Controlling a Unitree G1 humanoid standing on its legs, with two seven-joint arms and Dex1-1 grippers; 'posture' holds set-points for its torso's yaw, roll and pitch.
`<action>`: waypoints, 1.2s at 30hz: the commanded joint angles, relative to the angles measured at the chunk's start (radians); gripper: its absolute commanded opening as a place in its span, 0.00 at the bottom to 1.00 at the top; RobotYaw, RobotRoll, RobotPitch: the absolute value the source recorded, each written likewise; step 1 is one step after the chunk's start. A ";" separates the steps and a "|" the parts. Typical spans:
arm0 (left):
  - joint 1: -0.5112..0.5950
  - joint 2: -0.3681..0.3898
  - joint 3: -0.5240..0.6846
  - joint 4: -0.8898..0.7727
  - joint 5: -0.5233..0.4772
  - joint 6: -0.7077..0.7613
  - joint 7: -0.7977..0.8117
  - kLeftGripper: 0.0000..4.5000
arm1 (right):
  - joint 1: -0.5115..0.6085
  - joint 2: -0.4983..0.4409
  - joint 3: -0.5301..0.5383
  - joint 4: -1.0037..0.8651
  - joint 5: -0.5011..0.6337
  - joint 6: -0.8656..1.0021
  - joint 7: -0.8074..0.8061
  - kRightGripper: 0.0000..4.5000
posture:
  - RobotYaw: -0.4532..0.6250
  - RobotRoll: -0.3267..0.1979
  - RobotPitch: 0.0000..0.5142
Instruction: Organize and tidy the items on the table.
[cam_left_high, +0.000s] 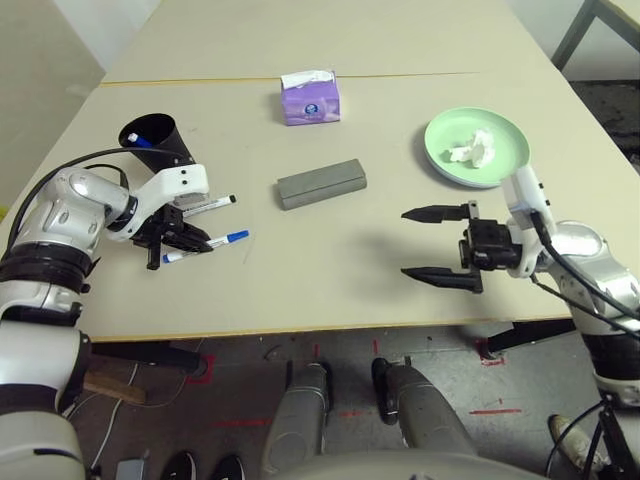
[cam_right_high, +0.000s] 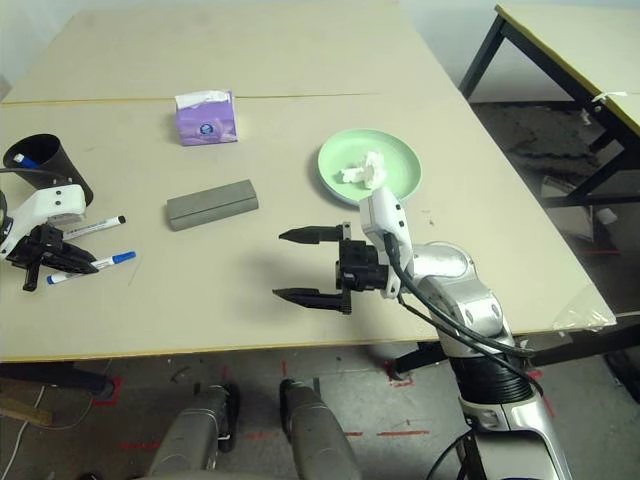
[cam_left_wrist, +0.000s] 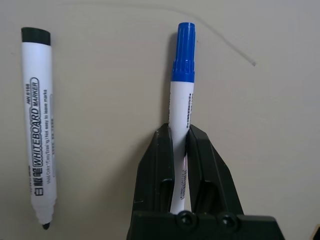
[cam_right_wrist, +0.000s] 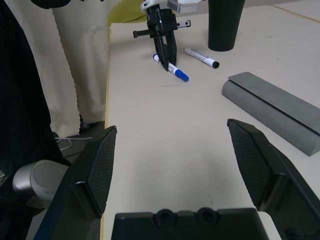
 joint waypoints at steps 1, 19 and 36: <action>0.023 0.015 0.022 -0.041 -0.030 0.051 -0.048 0.06 | -0.006 0.001 0.007 0.011 0.001 -0.002 0.007 1.00 | 0.36 0.62 0.38; -0.293 0.040 0.401 0.159 -0.358 0.442 0.276 0.06 | -0.061 0.024 0.018 0.075 -0.011 -0.010 0.011 1.00 | 0.43 0.62 0.36; -0.431 0.007 0.518 0.505 -0.345 0.217 0.534 0.06 | -0.034 0.033 0.017 0.041 -0.017 -0.004 -0.011 1.00 | 0.40 0.62 0.32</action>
